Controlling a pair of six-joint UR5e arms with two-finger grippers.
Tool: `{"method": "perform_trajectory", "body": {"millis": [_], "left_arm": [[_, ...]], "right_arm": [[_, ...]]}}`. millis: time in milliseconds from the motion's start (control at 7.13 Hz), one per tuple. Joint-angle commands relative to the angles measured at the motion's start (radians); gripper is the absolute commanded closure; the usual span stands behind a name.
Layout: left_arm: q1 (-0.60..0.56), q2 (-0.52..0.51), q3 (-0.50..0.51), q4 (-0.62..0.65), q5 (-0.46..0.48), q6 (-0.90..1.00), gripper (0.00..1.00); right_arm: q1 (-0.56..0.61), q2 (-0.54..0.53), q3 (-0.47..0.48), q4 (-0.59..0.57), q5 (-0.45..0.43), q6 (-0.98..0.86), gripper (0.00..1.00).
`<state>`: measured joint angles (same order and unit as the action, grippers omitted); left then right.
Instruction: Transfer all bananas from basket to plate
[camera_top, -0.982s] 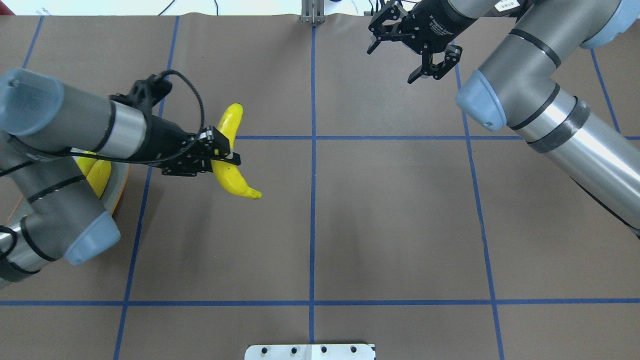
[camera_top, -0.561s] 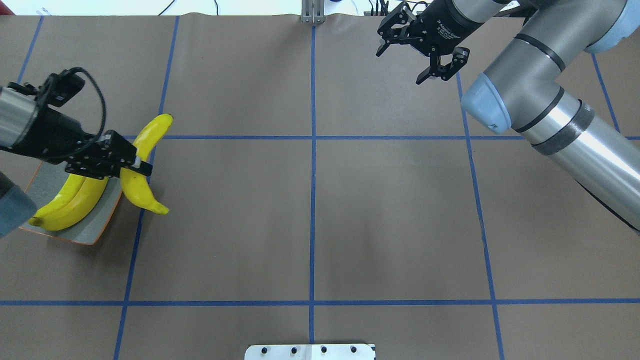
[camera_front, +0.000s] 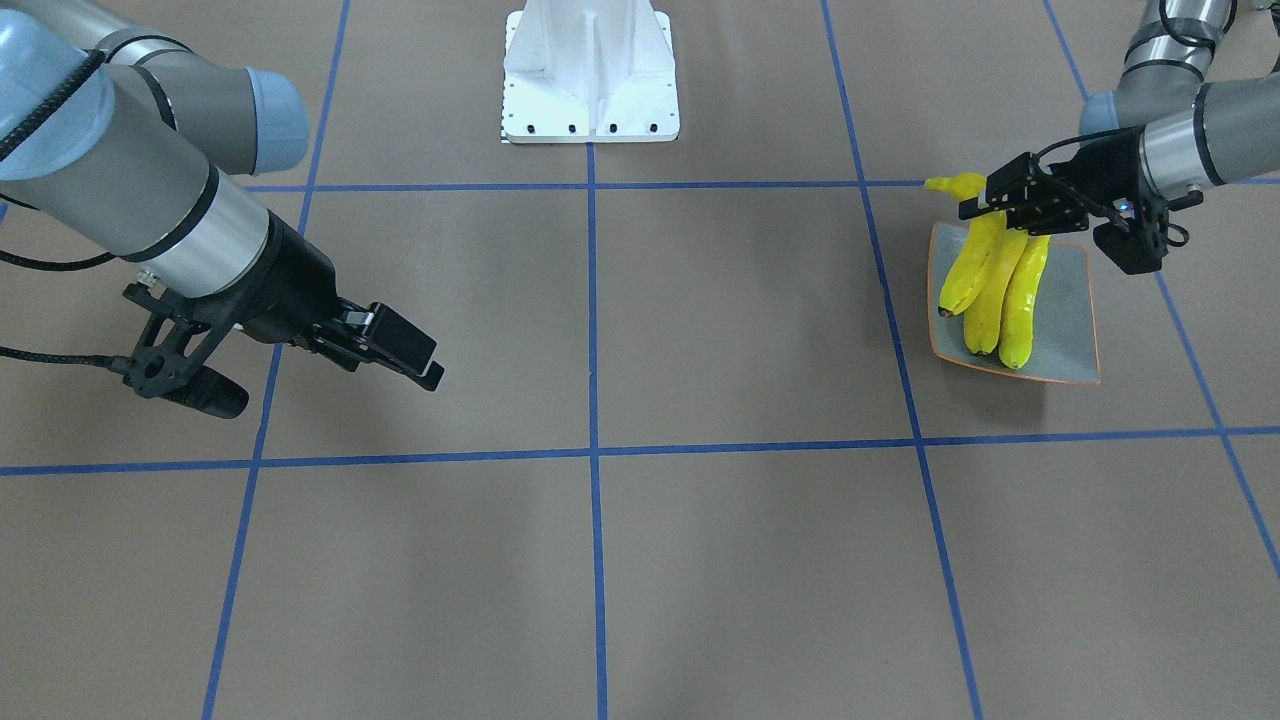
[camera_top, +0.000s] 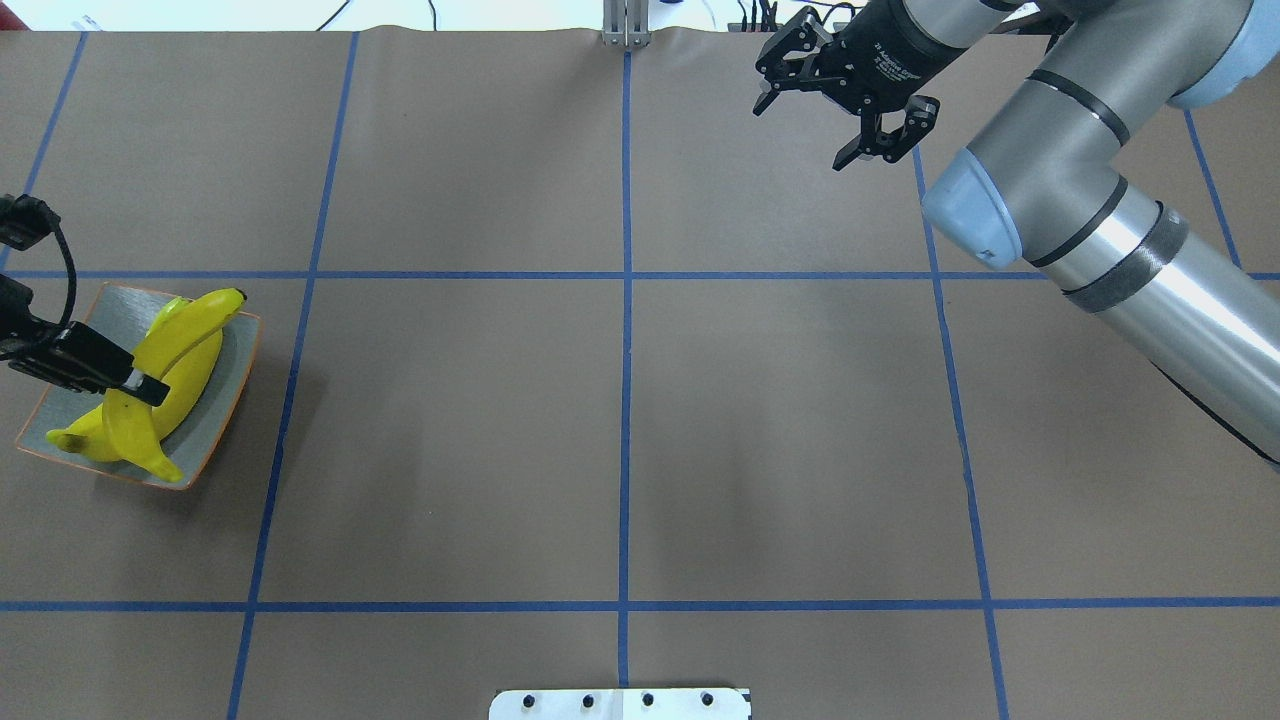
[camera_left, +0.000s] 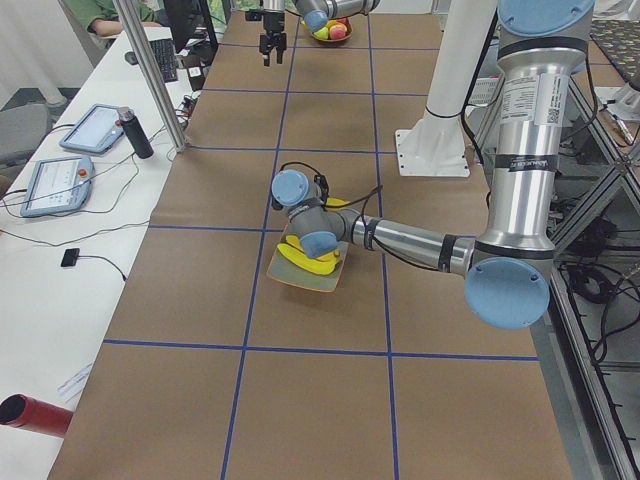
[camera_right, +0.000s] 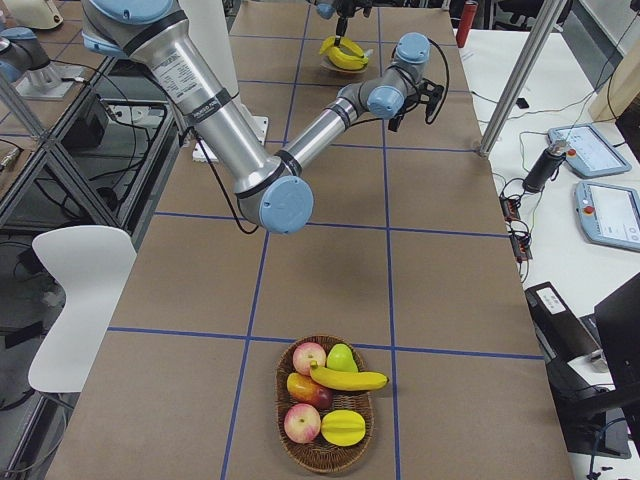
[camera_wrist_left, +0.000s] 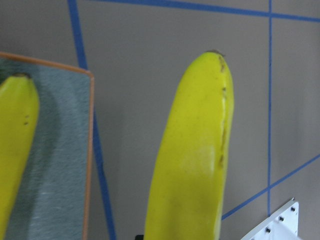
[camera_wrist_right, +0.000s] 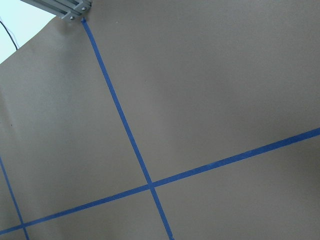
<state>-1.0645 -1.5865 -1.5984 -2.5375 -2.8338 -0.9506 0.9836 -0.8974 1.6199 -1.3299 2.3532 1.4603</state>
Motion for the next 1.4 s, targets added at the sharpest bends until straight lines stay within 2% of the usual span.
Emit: {"method": "perform_trajectory", "body": {"millis": [0, 561, 701, 842, 982, 1122, 1262], "left_arm": [[0.001, 0.005, 0.072, -0.064, -0.041, 0.003, 1.0], [0.006, -0.006, 0.112, -0.064, -0.039, 0.003, 1.0], [0.008, -0.007, 0.112, -0.064, -0.039, 0.004, 0.72], [0.008, -0.001, 0.106, -0.067, -0.039, -0.006, 0.32], [0.008, -0.009, 0.109, -0.078, -0.039, -0.086, 0.14], [0.008, -0.009, 0.115, -0.122, -0.038, -0.105, 0.06], [0.008, -0.009, 0.114, -0.133, -0.038, -0.106, 0.04]], "right_arm": [[0.0, 0.002, 0.0, 0.002, 0.0, 0.0, 0.0], [-0.003, 0.002, -0.014, 0.002, 0.0, -0.001, 0.0], [-0.003, 0.0, -0.014, 0.003, 0.0, -0.001, 0.0], [-0.003, 0.0, -0.014, 0.002, 0.0, -0.003, 0.0], [-0.003, 0.0, -0.014, 0.002, 0.0, -0.002, 0.0], [-0.003, 0.0, -0.014, 0.002, 0.0, -0.001, 0.0], [-0.003, 0.002, -0.014, 0.002, 0.0, -0.001, 0.0]]}}
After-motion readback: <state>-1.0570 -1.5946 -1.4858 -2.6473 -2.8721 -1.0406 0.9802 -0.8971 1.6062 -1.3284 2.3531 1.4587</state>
